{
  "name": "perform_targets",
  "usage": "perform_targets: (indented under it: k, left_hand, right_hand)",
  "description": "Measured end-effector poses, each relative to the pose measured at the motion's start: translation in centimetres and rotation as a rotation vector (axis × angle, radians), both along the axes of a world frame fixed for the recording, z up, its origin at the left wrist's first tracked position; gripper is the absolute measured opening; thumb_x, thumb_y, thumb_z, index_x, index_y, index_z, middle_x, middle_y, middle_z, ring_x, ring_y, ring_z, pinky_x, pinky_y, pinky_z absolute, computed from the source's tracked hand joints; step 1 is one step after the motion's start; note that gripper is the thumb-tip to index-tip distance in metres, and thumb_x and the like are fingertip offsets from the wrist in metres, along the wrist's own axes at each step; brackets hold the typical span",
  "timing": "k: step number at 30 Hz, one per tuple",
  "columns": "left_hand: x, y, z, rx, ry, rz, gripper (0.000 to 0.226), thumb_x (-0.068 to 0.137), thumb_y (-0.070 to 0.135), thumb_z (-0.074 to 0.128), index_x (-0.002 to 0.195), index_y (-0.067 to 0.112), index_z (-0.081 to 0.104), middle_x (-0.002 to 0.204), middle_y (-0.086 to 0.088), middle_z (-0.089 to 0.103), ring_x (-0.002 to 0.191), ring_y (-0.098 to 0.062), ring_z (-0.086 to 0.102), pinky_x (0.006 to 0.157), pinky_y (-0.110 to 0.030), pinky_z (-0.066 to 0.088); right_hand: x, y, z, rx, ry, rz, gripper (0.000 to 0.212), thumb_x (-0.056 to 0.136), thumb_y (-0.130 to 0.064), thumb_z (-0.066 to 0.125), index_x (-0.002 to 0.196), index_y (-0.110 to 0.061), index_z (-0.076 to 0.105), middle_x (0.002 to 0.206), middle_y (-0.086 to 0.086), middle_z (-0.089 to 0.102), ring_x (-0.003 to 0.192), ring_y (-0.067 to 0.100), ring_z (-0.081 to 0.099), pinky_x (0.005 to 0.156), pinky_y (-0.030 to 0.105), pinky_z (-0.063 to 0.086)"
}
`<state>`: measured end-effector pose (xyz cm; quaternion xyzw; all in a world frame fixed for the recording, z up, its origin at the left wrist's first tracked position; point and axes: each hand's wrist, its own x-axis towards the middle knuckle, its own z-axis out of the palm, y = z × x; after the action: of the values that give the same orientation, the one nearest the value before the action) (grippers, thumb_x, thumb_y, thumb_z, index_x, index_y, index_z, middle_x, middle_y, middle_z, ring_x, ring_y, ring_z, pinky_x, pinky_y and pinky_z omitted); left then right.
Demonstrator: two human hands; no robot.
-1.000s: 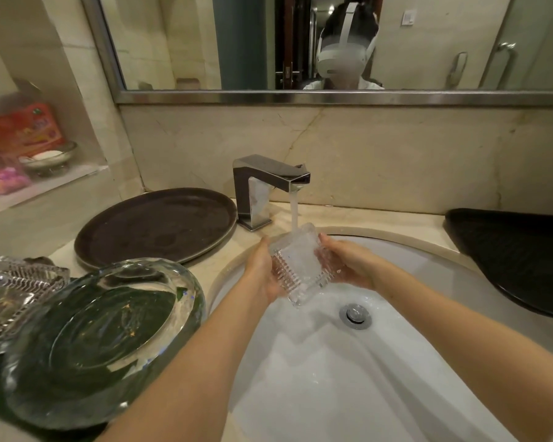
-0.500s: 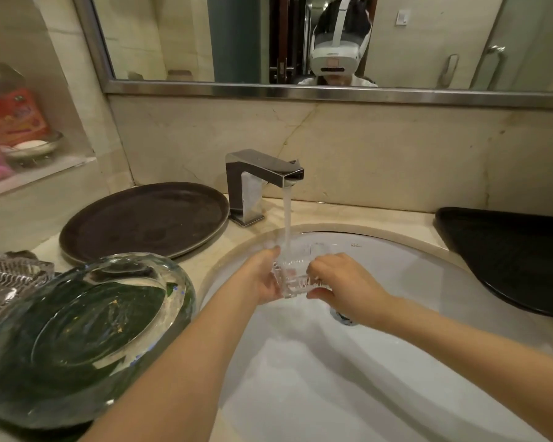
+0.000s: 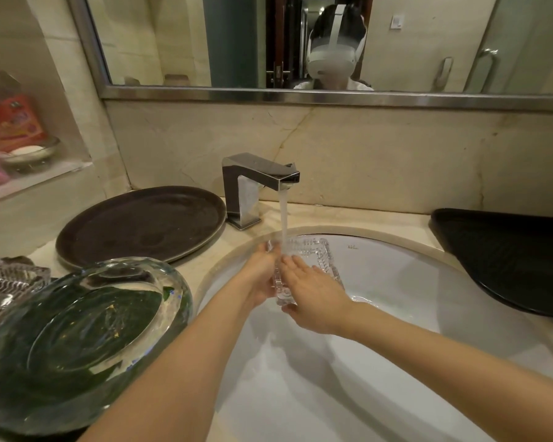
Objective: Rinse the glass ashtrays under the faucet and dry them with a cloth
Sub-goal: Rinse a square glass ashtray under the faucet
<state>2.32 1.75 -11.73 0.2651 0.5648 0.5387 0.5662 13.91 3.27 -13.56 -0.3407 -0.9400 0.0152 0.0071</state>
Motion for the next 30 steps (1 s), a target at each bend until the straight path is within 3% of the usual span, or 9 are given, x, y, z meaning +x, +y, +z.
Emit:
perform_targets:
  k: [6,9,12,15,19,21,24,27,30]
  left_hand:
    - [0.0,0.3,0.2,0.05,0.12,0.121,0.032,0.102,0.024,0.035,0.133,0.015,0.039,0.103,-0.012,0.059,0.086,-0.027,0.061,0.062,-0.038,0.051]
    - [0.0,0.4,0.1,0.068,0.145,0.138,0.03,0.102,0.026,0.034,0.13,0.015,0.04,0.11,-0.012,0.058,0.106,-0.034,0.059,0.086,-0.051,0.051]
    - [0.3,0.1,0.2,0.084,0.192,0.14,0.036,0.103,0.028,0.032,0.136,0.015,0.036,0.116,-0.009,0.059,0.109,-0.03,0.058,0.097,-0.053,0.045]
    - [-0.1,0.2,0.0,0.109,0.25,0.154,0.032,0.103,0.027,0.031,0.131,0.016,0.039,0.11,-0.007,0.061,0.095,-0.022,0.062,0.085,-0.04,0.05]
    - [0.0,0.3,0.1,0.129,0.275,0.169,0.033,0.103,0.028,0.031,0.135,0.022,0.038,0.103,-0.002,0.061,0.101,-0.023,0.059,0.092,-0.04,0.044]
    - [0.1,0.3,0.2,0.14,0.27,0.173,0.033,0.103,0.029,0.032,0.134,0.019,0.04,0.113,-0.004,0.061,0.104,-0.023,0.058,0.097,-0.044,0.043]
    - [0.1,0.2,0.2,0.148,0.236,0.138,0.037,0.102,0.032,0.031,0.13,0.013,0.045,0.108,-0.002,0.062,0.095,-0.019,0.062,0.103,-0.048,0.038]
    - [0.4,-0.2,0.3,0.142,0.282,0.051,0.038,0.102,0.033,0.033,0.128,0.01,0.048,0.104,-0.002,0.063,0.091,-0.017,0.061,0.095,-0.045,0.043]
    - [0.4,0.0,-0.6,0.109,0.669,-0.019,0.029,0.099,0.02,0.045,0.126,0.013,0.046,0.109,-0.006,0.063,0.089,-0.021,0.06,0.072,-0.038,0.05]
  right_hand:
    - [1.8,0.2,-0.2,0.091,0.156,0.175,0.059,0.085,0.004,0.047,0.14,-0.008,0.029,0.144,0.008,0.039,0.126,0.026,0.041,0.1,0.026,0.027]
    - [2.6,0.0,0.1,0.116,0.206,0.233,0.04,0.081,0.005,0.049,0.119,-0.009,0.049,0.116,0.007,0.061,0.104,0.028,0.055,0.082,0.027,0.037]
    - [3.7,1.2,0.3,0.386,0.255,0.374,0.018,0.084,-0.011,0.053,0.098,-0.012,0.064,0.085,0.0,0.07,0.084,0.02,0.065,0.096,0.033,0.041]
    - [5.5,2.3,0.1,0.452,0.29,0.374,0.047,0.1,-0.04,0.028,0.09,-0.018,0.069,0.092,-0.004,0.069,0.097,0.017,0.055,0.103,0.046,0.038]
    - [5.8,2.2,-0.1,0.157,0.61,0.0,0.039,0.097,-0.038,0.04,0.124,-0.015,0.056,0.137,0.01,0.046,0.125,0.023,0.038,0.102,0.039,0.038]
    - [4.8,1.5,0.7,-0.386,0.781,-0.311,0.053,0.093,-0.028,0.054,0.14,-0.016,0.034,0.14,0.005,0.04,0.124,0.022,0.043,0.104,0.039,0.039]
    - [3.5,1.3,1.6,-1.125,1.027,-0.496,0.034,0.094,-0.014,0.053,0.127,-0.009,0.044,0.111,0.008,0.059,0.099,0.022,0.061,0.083,0.042,0.055]
    - [2.6,1.0,1.8,-1.17,1.2,-0.531,0.015,0.094,-0.001,0.045,0.106,-0.006,0.052,0.096,0.012,0.06,0.08,0.019,0.063,0.058,0.031,0.059]
    - [2.6,0.7,1.5,-1.086,1.238,-0.555,0.019,0.094,0.003,0.038,0.102,-0.012,0.047,0.091,0.005,0.056,0.074,0.014,0.059,0.062,0.032,0.057]
